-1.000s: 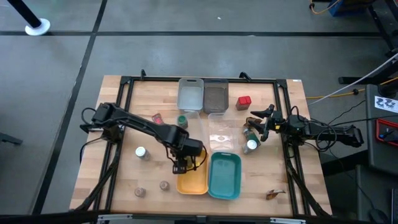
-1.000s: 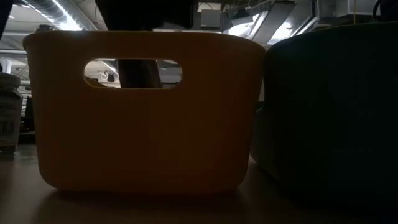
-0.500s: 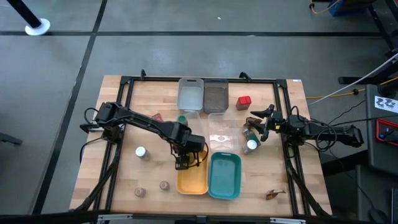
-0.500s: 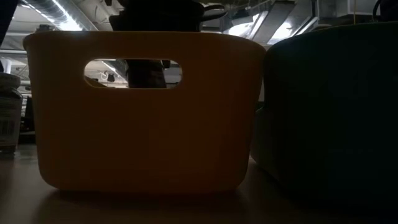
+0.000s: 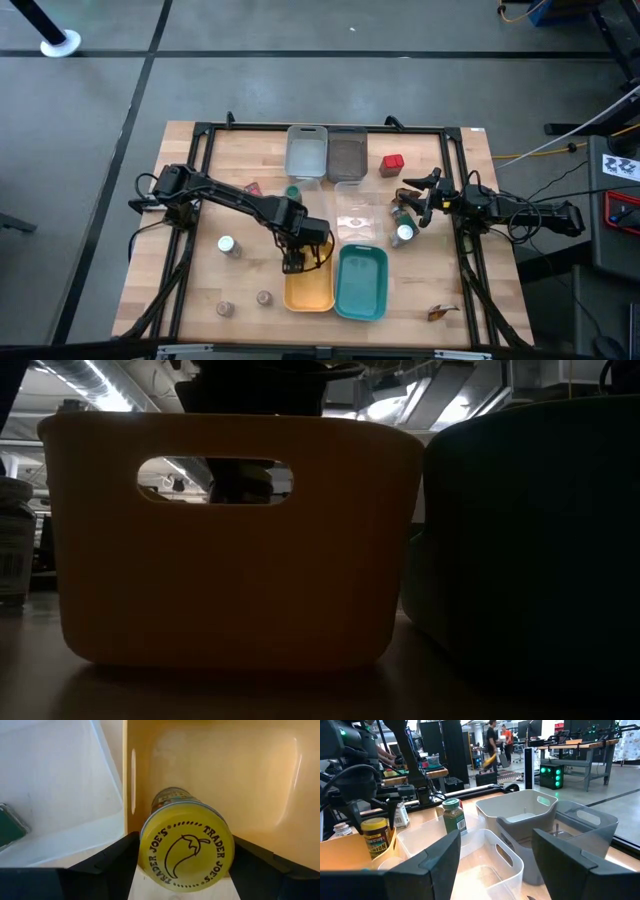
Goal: Sort spices by type
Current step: Put the yellow seasoning bottle into the yellow bin, then put the bottom red seasoning can into the black bin
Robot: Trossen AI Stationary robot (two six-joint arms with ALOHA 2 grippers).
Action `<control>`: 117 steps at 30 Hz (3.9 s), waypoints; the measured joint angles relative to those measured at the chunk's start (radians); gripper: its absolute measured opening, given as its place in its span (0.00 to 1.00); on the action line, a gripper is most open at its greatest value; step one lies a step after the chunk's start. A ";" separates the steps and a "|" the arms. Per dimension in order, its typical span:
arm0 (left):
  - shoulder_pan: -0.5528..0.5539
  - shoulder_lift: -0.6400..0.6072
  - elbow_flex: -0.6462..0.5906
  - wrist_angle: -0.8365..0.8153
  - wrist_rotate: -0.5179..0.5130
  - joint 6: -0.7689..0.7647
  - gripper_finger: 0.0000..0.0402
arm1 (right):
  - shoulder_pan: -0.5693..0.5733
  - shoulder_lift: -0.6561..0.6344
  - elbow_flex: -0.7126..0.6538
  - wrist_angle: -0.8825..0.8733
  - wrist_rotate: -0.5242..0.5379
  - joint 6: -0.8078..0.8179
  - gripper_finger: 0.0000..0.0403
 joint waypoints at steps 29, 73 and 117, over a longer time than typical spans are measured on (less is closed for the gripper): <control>0.201 -0.180 0.120 -0.475 0.034 -0.018 0.65 | 0.000 0.000 0.000 0.002 -0.001 0.000 0.60; 0.525 -0.263 -0.325 -0.245 -0.108 -1.078 0.65 | 0.000 0.000 0.000 0.002 -0.021 0.027 0.60; 0.565 -0.262 -0.579 0.051 -0.121 -0.973 0.63 | 0.000 0.000 0.000 0.000 -0.018 0.026 0.60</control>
